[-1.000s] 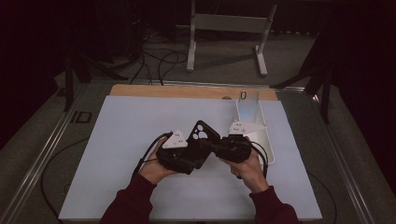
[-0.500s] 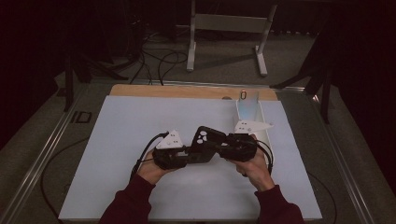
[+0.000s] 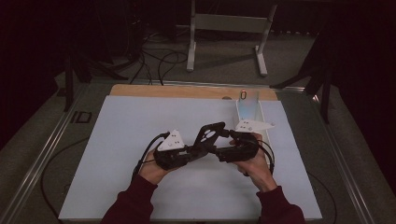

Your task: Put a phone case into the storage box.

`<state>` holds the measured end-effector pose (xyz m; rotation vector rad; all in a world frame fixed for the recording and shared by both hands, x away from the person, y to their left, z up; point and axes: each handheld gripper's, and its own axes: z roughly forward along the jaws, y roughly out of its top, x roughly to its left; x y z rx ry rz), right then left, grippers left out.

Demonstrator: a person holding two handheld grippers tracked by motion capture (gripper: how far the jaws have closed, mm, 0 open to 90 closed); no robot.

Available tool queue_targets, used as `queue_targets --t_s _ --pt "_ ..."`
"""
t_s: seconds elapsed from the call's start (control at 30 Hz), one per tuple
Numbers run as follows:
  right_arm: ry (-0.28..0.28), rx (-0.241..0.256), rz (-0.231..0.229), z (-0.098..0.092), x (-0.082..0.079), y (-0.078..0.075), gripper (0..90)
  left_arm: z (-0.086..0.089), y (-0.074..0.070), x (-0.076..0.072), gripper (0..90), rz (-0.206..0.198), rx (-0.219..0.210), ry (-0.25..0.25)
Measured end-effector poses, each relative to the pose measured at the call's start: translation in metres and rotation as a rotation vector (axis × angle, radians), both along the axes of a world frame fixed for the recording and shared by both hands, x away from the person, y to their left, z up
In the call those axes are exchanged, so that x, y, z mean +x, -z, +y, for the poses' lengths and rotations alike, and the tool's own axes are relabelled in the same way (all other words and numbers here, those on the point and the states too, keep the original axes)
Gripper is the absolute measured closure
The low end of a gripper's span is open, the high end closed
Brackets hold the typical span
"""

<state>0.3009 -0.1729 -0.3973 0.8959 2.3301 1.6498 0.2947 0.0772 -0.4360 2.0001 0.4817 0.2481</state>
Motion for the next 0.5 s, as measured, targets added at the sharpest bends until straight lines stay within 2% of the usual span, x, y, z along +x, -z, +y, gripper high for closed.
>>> queue_targets --t_s 0.1,0.2,0.4,0.5 --pt "0.017 0.010 -0.001 0.000 0.000 -0.001 18.9 -0.001 0.000 0.001 80.4 -0.002 0.000 -0.027" --pt "0.056 0.028 -0.004 0.000 0.000 -0.004 16.7 -0.002 0.001 0.001 80.4 -0.001 -0.002 -0.045" --pt "0.121 0.058 -0.026 0.000 -0.001 -0.010 15.4 -0.007 0.002 0.002 80.4 -0.002 0.011 -0.064" --pt "0.145 0.054 -0.040 0.002 -0.002 -0.011 14.5 -0.010 0.003 0.001 80.4 -0.002 0.018 -0.064"
